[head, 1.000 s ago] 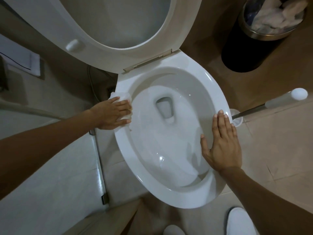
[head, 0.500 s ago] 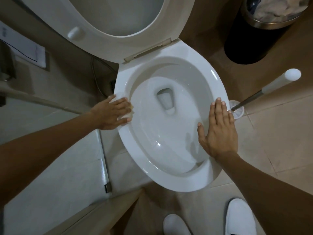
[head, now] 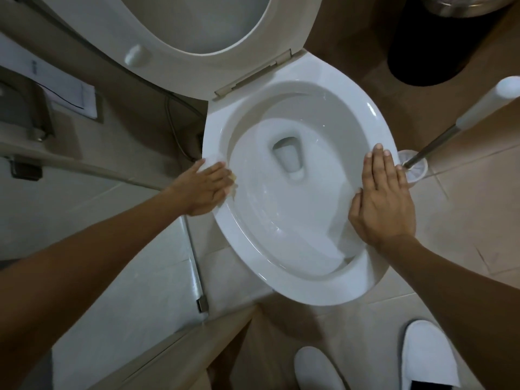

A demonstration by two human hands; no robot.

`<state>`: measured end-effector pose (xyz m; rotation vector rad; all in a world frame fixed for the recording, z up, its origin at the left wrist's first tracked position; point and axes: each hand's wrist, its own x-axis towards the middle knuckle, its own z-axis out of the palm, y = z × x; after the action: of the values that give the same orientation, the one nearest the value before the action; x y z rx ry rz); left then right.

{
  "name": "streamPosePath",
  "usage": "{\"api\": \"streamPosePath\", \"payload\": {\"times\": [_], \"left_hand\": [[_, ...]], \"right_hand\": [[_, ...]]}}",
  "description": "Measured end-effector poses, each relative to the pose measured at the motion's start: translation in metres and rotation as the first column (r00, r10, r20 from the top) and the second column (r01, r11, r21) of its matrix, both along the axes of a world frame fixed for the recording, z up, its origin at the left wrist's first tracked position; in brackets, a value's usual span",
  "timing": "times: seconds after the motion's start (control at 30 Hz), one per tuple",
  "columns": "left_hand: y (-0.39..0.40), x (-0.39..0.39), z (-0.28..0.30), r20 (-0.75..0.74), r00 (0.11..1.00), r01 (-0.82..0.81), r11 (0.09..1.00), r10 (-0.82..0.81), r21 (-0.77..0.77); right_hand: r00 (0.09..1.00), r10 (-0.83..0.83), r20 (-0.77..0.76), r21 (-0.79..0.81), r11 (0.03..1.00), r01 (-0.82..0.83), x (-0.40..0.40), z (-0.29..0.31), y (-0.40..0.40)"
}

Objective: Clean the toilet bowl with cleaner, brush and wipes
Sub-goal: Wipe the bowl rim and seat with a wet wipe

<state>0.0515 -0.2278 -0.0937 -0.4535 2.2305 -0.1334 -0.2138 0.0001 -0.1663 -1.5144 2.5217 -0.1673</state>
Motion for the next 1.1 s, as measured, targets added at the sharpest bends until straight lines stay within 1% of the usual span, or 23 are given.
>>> {"api": "streamPosePath", "payload": {"times": [0.07, 0.13, 0.2, 0.33, 0.4, 0.5, 0.67, 0.87, 1.1], "left_hand": [[0.020, 0.012, 0.001, -0.045, 0.998, -0.031, 0.997, 0.034, 0.075], [0.026, 0.015, 0.002, -0.044, 0.998, -0.041, 0.994, 0.045, 0.104], [0.019, 0.008, 0.003, -0.011, 1.000, -0.024, 0.998, 0.025, 0.066], [-0.014, -0.023, 0.002, 0.146, 0.989, 0.051, 0.993, -0.034, -0.110], [-0.020, -0.030, 0.002, 0.162, 0.986, 0.047, 0.990, -0.025, -0.135], [-0.006, -0.024, 0.001, 0.118, 0.993, -0.003, 0.991, 0.019, -0.132], [0.041, -0.006, 0.005, 0.041, 0.990, -0.131, 0.991, 0.132, -0.013], [0.058, -0.001, 0.000, 0.002, 0.985, -0.171, 0.984, 0.171, 0.055], [0.107, -0.002, 0.005, -0.018, 0.960, -0.267, 0.937, 0.278, 0.226]], "right_hand": [[1.000, 0.001, -0.002, -0.002, 1.000, -0.001, 0.001, 0.000, 0.000], [1.000, 0.000, 0.002, -0.001, 1.000, 0.000, 0.000, 0.001, 0.000], [1.000, 0.001, 0.003, -0.005, 1.000, -0.001, 0.000, 0.002, 0.000], [1.000, 0.002, 0.004, -0.020, 1.000, -0.002, 0.000, 0.002, 0.000], [1.000, 0.000, 0.004, -0.024, 1.000, 0.000, 0.000, 0.003, -0.001], [1.000, -0.001, 0.004, -0.021, 1.000, 0.001, 0.000, 0.002, 0.000], [1.000, -0.003, -0.001, -0.028, 1.000, 0.003, 0.001, 0.002, 0.000], [1.000, -0.011, 0.009, -0.019, 1.000, 0.011, 0.001, 0.002, 0.000], [1.000, -0.012, 0.026, -0.024, 1.000, 0.013, 0.001, 0.004, 0.000]]}}
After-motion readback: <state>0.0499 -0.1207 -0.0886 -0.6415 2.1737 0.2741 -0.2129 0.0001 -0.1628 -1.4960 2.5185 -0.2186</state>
